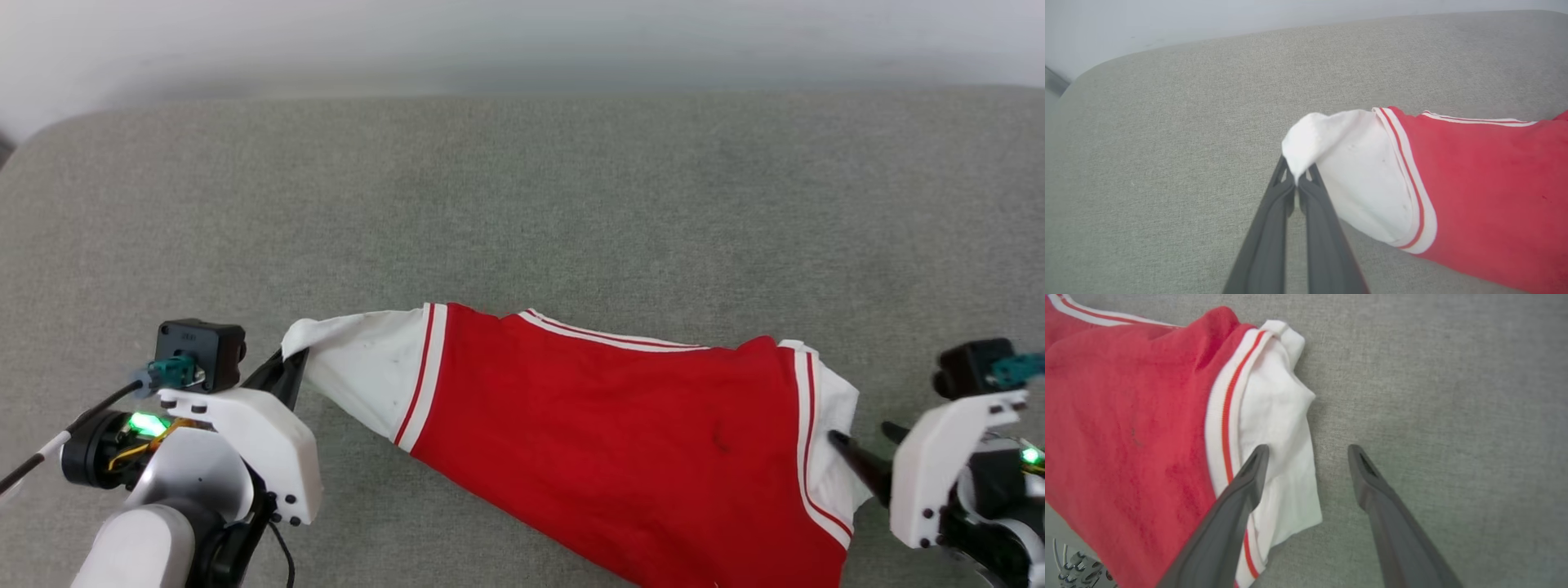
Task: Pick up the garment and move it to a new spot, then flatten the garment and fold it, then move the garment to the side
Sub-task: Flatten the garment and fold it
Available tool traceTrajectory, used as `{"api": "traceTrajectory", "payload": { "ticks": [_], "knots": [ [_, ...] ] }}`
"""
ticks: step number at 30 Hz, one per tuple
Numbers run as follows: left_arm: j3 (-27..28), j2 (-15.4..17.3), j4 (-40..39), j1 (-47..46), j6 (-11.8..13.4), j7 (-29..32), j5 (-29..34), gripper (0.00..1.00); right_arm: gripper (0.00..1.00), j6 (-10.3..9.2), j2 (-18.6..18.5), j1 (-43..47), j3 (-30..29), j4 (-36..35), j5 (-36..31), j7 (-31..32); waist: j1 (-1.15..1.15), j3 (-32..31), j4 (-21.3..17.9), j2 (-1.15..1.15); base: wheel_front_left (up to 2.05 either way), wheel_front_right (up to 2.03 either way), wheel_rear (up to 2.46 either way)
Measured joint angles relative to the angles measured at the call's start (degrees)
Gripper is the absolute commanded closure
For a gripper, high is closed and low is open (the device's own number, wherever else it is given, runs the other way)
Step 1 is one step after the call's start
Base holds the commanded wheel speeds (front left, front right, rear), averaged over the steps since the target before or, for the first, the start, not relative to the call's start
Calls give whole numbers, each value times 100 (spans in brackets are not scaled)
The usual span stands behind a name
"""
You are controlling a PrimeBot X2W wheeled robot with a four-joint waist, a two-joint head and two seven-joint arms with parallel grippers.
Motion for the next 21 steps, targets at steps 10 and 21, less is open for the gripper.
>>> {"api": "traceTrajectory", "payload": {
  "ticks": [10, 21],
  "knots": [
    [-101, -45, 32, -249, -76, -69, -8, 100, 0, 1, -193, -769, 995, 866, 417, 417, 0, 367, 71, 0, 0, 0, 0],
    [-18, -56, 236, -298, -103, -246, -151, 100, 100, 0, -391, -1237, 1616, 1209, 675, 78, 0, 128, 12, 0, 0, 0, 0]
  ]
}}
